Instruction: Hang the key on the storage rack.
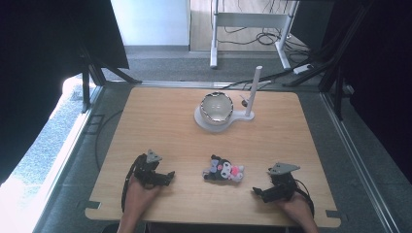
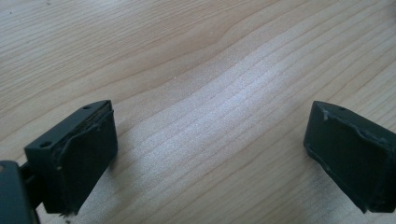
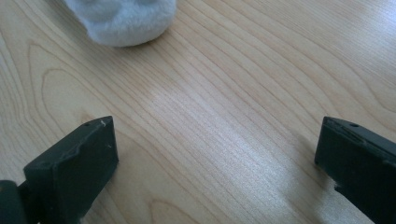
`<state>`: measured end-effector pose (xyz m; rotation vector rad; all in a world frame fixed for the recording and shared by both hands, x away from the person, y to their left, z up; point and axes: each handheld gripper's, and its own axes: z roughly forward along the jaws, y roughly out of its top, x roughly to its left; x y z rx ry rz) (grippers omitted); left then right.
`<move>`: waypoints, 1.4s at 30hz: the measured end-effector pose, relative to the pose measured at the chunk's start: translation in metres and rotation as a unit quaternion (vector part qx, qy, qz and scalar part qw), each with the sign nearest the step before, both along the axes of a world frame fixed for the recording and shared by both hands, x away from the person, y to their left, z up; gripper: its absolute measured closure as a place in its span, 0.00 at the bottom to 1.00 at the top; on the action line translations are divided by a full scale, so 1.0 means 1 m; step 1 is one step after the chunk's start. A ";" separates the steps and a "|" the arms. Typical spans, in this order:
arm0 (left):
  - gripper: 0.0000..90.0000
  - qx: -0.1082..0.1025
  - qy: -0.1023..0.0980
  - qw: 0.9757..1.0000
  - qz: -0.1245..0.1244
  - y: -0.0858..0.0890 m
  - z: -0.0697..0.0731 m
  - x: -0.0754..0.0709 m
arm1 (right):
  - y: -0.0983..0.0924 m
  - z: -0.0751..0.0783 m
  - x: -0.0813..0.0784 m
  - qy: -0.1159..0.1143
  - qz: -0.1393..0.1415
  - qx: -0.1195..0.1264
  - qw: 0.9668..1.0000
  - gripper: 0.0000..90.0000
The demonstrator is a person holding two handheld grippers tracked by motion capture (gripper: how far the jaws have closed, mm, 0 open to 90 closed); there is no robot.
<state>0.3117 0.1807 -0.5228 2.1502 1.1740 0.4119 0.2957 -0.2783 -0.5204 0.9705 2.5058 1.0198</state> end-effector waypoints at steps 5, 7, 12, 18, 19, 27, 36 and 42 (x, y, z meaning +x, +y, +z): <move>0.03 0.000 0.000 1.000 0.000 0.000 0.000 0.000 | 0.000 0.000 0.000 0.000 -0.001 0.000 1.000 0.00; 0.03 0.000 0.000 1.000 0.000 0.000 0.000 0.000 | 0.000 0.000 0.000 0.000 -0.001 0.000 1.000 0.00; 0.03 0.000 0.000 1.000 0.000 0.000 0.000 0.000 | 0.000 0.000 0.000 0.000 0.000 0.000 1.000 0.00; 0.03 0.000 0.000 1.000 0.000 0.000 0.000 0.000 | 0.000 0.000 0.000 0.000 0.000 0.000 1.000 0.00; 0.03 0.000 0.000 1.000 0.000 0.000 0.000 0.000 | 0.000 0.000 0.000 0.001 0.000 -0.001 1.000 0.00; 0.03 0.000 0.000 1.000 0.000 0.000 0.000 0.000 | 0.000 0.000 0.000 0.001 0.002 0.000 1.000 0.00; 0.03 0.000 0.000 1.000 0.000 0.000 0.000 0.000 | 0.000 0.004 0.002 0.015 0.014 -0.004 1.000 0.00; 0.03 0.000 0.000 1.000 0.000 0.000 0.000 0.000 | 0.003 0.011 0.004 0.016 0.025 -0.028 0.999 0.00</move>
